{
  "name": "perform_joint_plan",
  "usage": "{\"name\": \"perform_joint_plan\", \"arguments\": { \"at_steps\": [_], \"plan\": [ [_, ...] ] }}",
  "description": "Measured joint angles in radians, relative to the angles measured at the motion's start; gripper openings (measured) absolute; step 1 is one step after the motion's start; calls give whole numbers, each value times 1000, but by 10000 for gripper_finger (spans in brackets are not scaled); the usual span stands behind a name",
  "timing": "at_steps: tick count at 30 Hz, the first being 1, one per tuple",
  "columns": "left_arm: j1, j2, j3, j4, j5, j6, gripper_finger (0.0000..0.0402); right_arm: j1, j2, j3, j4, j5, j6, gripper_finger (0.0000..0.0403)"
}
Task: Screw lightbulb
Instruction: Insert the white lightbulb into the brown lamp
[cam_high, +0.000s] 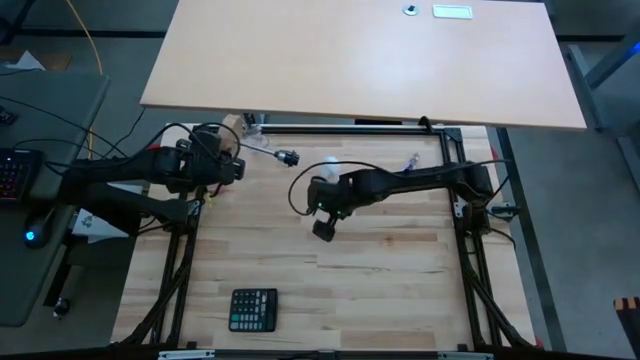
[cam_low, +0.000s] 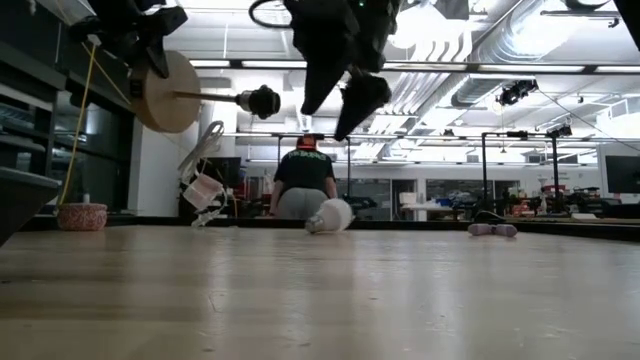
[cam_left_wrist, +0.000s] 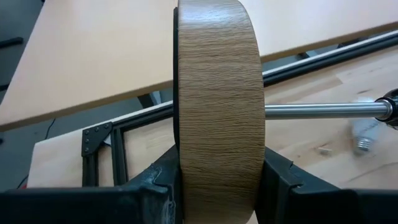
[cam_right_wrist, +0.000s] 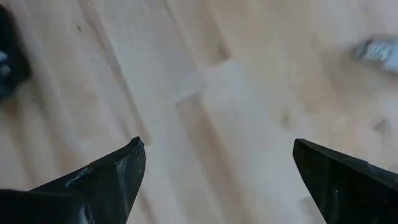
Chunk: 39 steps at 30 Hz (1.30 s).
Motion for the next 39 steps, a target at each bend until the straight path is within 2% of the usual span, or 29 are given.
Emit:
{"name": "perform_joint_plan", "arguments": {
  "at_steps": [5,8,16,28,32,39],
  "plan": [
    [0,-8,0,0,-15,0,118,-37,0,0,2,37,-267,397],
    [0,-17,0,0,-29,-10,118,-68,0,0,2,59,-304,397],
    [0,-24,0,-1,-58,-53,118,-172,0,0,5,88,-107,397],
    [15,-24,0,0,-56,-61,118,-205,0,0,44,82,-25,397],
    [27,-24,0,0,-55,-51,118,-204,0,0,81,39,2,397],
    [33,-23,0,0,-54,-44,118,-204,0,0,81,-68,224,397]
  ]
}}
